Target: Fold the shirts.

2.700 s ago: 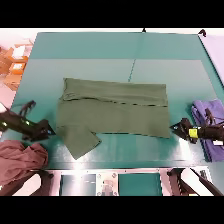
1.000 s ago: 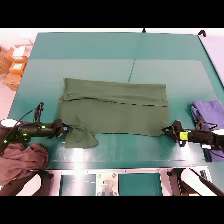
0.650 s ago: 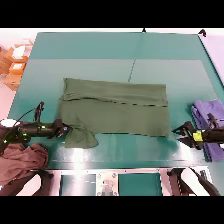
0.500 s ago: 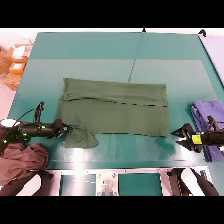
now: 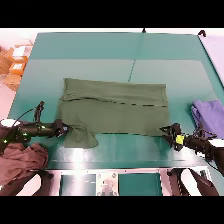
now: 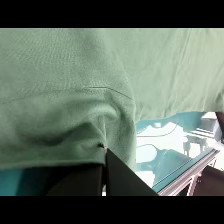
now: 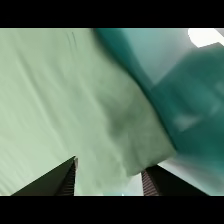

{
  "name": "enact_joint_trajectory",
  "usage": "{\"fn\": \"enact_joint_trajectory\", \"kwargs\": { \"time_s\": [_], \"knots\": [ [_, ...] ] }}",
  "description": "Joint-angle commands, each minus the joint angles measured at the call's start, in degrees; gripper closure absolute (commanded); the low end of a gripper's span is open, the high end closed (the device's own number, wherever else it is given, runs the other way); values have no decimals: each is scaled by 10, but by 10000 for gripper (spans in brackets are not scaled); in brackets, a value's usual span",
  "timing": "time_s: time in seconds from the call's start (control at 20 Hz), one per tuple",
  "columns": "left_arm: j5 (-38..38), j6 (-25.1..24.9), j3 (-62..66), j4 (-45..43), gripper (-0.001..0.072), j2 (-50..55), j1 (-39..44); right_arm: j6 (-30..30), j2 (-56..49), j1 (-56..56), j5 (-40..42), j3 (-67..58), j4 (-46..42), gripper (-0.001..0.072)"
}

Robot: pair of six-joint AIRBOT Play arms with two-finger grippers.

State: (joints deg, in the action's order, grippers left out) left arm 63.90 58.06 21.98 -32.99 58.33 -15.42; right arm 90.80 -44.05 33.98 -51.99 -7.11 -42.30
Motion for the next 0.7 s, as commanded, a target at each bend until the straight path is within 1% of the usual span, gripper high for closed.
{"fn": "enact_joint_trajectory", "kwargs": {
  "time_s": [0.0, 0.05, 0.1, 0.15, 0.2, 0.3, 0.35, 0.55, 0.65],
  "knots": [
    [3, -11, 5, 0, 686, 0, 0, -16, -1, -7, 61, 8, 28, 305],
    [6, -11, 13, 0, 687, -1, 0, -26, -1, -8, 61, 8, 30, 479],
    [9, -11, 23, 0, 687, -2, 0, -42, -1, -10, 53, 8, 37, 582],
    [18, -11, 39, -1, 688, -5, 0, -61, -1, -10, 37, 7, 39, 661],
    [32, -8, 55, -5, 688, -9, 0, -73, -1, -10, 22, 2, 34, 694],
    [67, 30, 87, -43, 688, -32, 0, -72, 0, -10, -12, -23, 0, 695],
    [84, 51, 96, -65, 687, -48, 0, -61, 0, -10, -34, -45, -26, 695],
    [146, 139, 97, -132, 688, -160, 0, 21, 0, -10, -151, -157, -182, 696],
    [171, 187, 98, -158, 688, -220, 0, 47, 0, -10, -201, -202, -257, 696]
  ]
}}
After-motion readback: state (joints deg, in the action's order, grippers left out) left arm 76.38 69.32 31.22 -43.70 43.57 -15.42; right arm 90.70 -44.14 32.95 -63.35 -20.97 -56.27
